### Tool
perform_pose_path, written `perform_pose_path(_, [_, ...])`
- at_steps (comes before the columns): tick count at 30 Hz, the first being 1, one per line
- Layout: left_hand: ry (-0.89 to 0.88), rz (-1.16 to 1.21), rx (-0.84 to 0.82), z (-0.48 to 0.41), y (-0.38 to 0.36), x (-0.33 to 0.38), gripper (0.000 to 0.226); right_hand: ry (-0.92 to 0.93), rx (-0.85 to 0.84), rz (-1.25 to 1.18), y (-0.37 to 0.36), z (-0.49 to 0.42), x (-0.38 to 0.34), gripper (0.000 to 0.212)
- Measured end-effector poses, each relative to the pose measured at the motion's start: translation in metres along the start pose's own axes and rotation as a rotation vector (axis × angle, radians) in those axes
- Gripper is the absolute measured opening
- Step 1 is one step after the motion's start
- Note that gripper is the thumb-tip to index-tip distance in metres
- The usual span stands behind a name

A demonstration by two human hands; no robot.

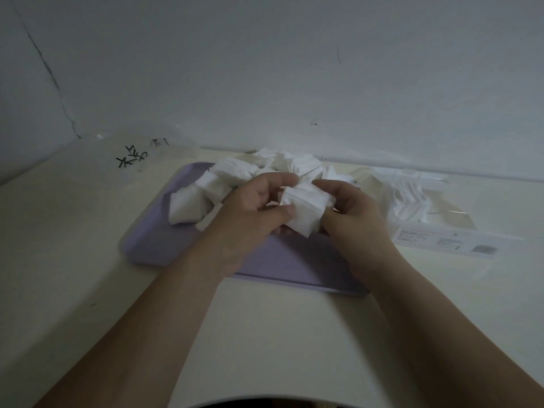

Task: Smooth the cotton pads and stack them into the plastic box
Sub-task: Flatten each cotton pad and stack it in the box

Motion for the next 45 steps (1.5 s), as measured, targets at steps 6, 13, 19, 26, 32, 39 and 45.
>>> perform_pose_path(6, [-0.064,-0.087,0.133,-0.003,0.008,0.000,0.037,-0.015,-0.045,-0.089,-0.001,0.002,-0.004,0.031])
perform_pose_path(13, [-0.078,-0.133,0.190,-0.003,0.011,0.002,0.039,-0.022,-0.054,-0.143,-0.005,0.005,-0.011,0.026])
perform_pose_path(19, [-0.095,-0.131,0.156,-0.001,0.005,0.007,0.042,-0.036,-0.052,-0.144,-0.008,0.006,-0.012,0.023])
perform_pose_path(26, [-0.127,-0.262,0.269,-0.003,0.010,0.003,0.037,-0.050,-0.024,-0.127,-0.006,0.005,-0.010,0.020])
perform_pose_path(32, [-0.173,-0.359,0.242,-0.004,0.007,0.001,0.019,-0.035,-0.032,-0.123,-0.006,0.006,-0.014,0.022])
perform_pose_path(39, [-0.187,-0.365,0.264,-0.002,0.007,0.003,0.017,-0.163,-0.094,-0.287,-0.007,0.011,-0.021,0.022])
perform_pose_path(45, [-0.244,-0.374,0.307,-0.002,0.008,0.004,0.020,-0.209,-0.072,-0.330,-0.007,0.007,-0.015,0.025])
Point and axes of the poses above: each hand's wrist, its own z-axis away from the middle knuckle, its own y-axis out of the back of the hand, x = y × z, the point moved 4 cm from there along -z, towards the middle knuckle, and after that the axes turned 8 degrees about x, right-handed, at the moved point
